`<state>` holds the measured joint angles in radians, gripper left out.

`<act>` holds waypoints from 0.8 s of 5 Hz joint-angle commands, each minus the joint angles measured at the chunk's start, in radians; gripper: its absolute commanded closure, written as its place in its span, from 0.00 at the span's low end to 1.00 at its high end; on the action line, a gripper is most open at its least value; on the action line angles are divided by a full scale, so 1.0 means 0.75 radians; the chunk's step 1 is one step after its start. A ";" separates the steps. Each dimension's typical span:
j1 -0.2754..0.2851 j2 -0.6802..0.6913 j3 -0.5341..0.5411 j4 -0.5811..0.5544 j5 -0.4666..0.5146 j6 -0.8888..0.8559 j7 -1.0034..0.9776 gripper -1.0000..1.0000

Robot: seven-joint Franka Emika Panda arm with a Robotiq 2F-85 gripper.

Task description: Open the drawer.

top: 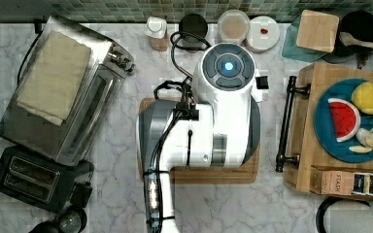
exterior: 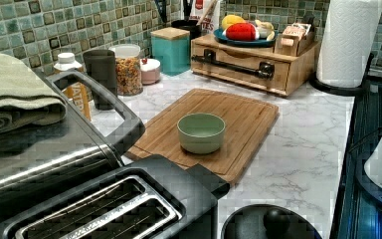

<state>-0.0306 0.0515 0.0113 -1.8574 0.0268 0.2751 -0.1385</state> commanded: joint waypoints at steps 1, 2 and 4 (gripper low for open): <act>-0.002 0.000 0.001 -0.014 0.009 0.000 -0.001 0.00; -0.001 0.000 0.000 -0.014 0.009 0.000 -0.001 0.00; -0.046 -0.001 -0.028 -0.082 -0.159 0.067 -0.220 0.00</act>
<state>-0.0349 0.0677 0.0155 -1.9150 -0.0356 0.3013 -0.2346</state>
